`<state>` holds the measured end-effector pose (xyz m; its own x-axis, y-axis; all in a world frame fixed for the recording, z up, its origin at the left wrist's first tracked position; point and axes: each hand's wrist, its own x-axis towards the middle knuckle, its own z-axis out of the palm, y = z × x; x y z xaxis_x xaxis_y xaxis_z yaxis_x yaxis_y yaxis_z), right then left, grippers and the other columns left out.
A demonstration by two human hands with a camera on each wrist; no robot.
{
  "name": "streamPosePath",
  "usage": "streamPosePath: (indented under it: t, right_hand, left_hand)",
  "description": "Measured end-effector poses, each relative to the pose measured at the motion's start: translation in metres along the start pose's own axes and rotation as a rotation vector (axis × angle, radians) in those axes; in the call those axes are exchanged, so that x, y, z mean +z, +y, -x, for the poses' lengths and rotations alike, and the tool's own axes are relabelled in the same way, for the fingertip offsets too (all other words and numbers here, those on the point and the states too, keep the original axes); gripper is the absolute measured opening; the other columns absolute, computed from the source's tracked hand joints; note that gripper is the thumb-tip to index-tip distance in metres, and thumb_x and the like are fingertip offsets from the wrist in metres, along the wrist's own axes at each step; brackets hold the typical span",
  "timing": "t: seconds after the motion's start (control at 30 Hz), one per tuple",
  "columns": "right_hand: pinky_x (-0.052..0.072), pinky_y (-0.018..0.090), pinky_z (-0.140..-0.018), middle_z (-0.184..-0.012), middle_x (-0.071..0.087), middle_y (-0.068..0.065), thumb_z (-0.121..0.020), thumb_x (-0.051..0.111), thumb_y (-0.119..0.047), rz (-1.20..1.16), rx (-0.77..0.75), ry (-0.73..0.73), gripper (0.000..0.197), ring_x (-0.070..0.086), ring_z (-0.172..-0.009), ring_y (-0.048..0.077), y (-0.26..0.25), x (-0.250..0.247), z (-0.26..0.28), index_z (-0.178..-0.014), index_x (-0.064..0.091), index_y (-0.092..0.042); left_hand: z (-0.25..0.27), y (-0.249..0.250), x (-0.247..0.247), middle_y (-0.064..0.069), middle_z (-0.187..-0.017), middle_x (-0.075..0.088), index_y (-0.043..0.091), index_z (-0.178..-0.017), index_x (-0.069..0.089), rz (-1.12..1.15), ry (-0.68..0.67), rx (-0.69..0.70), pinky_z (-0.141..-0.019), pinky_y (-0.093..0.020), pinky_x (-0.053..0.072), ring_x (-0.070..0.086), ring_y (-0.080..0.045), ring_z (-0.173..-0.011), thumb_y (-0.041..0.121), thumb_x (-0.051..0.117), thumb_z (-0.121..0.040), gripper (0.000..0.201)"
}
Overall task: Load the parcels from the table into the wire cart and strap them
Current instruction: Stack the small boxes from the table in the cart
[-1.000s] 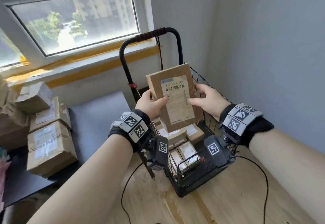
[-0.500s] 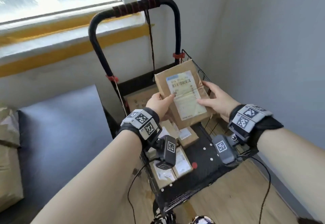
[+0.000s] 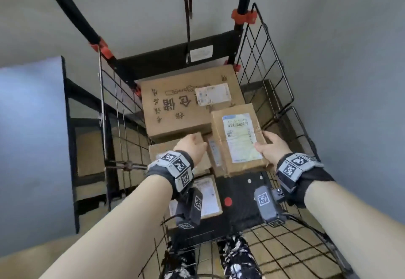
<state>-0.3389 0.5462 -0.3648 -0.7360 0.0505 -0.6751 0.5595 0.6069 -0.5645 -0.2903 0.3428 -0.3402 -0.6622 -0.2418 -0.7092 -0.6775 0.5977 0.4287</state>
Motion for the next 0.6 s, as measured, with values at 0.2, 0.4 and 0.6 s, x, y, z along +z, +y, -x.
streamPosePath:
  t: [0.2,0.4,0.6]
  right_hand:
    - [0.043,0.034,-0.101,-0.137,0.052,0.007,-0.093,0.053,-0.013,0.109,0.075,-0.102,0.049,0.053,-0.12,0.026,0.039,0.047,-0.072,-0.141,0.042,-0.015]
    - [0.041,0.041,-0.106,-0.143,0.045,0.004,-0.092,0.057,-0.014,0.044,0.096,-0.132,0.062,0.049,-0.126,0.024,0.077,0.08,-0.115,-0.148,0.029,-0.021]
    - [0.046,0.046,-0.101,-0.138,0.052,0.004,-0.089,0.06,-0.018,0.071,0.039,-0.122,0.065,0.053,-0.121,0.022,0.097,0.09,-0.121,-0.147,0.031,-0.024]
  left_hand:
    - [-0.067,-0.042,0.056,-0.015,-0.139,0.046,0.01,-0.138,0.04,-0.256,-0.023,-0.145,-0.105,-0.039,0.038,0.046,-0.031,-0.125,0.036,0.047,-0.095,0.051]
    - [-0.109,-0.082,0.103,-0.013,-0.154,0.006,0.026,-0.146,0.018,-0.51,0.033,-0.193,-0.112,-0.058,0.019,0.006,-0.041,-0.141,0.052,0.05,-0.088,0.071]
    - [-0.107,-0.09,0.121,-0.007,-0.155,-0.024,0.034,-0.147,-0.015,-0.552,0.081,-0.176,-0.104,-0.072,0.01,-0.016,-0.04,-0.143,0.071,0.043,-0.081,0.095]
